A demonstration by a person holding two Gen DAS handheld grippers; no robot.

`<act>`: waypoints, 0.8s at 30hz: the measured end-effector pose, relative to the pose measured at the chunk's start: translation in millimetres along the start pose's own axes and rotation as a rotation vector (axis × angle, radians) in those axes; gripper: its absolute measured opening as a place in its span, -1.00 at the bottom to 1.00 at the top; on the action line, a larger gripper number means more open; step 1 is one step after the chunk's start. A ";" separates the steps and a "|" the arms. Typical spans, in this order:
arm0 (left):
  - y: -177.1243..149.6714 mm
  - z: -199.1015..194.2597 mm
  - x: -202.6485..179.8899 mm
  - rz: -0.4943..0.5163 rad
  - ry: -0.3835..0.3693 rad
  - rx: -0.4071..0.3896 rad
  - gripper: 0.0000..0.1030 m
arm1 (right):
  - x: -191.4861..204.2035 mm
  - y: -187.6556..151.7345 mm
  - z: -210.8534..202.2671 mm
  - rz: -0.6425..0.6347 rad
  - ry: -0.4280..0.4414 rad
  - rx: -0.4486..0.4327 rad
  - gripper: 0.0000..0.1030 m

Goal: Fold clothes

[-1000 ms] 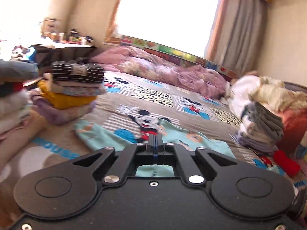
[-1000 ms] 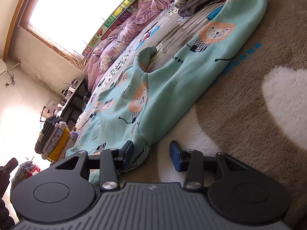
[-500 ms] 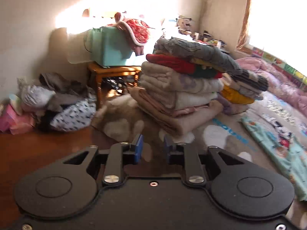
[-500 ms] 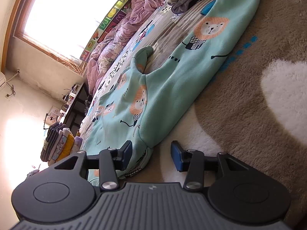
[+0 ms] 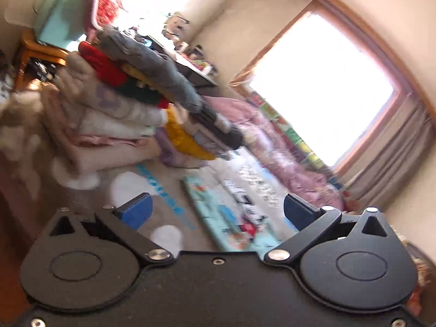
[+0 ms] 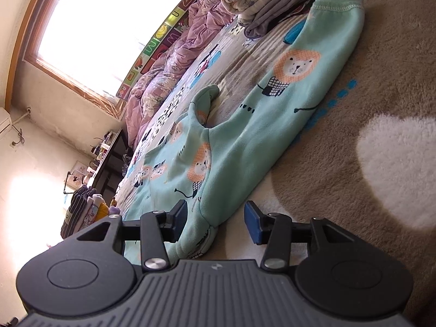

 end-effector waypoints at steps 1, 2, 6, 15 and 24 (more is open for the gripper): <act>-4.3 15.1 -7.4 -0.027 -0.073 0.049 0.99 | 2.6 1.8 -2.7 -0.020 -0.007 -0.015 -0.07; -8.6 38.8 -17.0 -0.013 -0.079 0.165 0.99 | 5.1 3.7 -5.5 -0.040 -0.014 -0.029 -0.07; -24.7 108.8 -64.9 0.177 -0.045 0.370 0.99 | 18.8 11.0 -12.9 -0.138 -0.013 -0.081 -0.07; -19.1 246.8 -133.0 0.397 -0.044 0.309 0.72 | 52.4 85.8 22.5 -0.281 0.059 -0.096 0.09; 6.0 411.1 -151.3 0.532 0.080 0.458 0.40 | 58.3 198.5 116.6 -0.199 -0.025 -0.008 0.22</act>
Point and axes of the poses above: each gripper's, at about its wrist camera, not at the fingertips, and z roughly the way its jaws point, x to its left, y to its top, the point moved 6 cm from there along z, roughly the way its jaws point, and after that the axes turned 15 degrees about x, right-handed, at the moved point
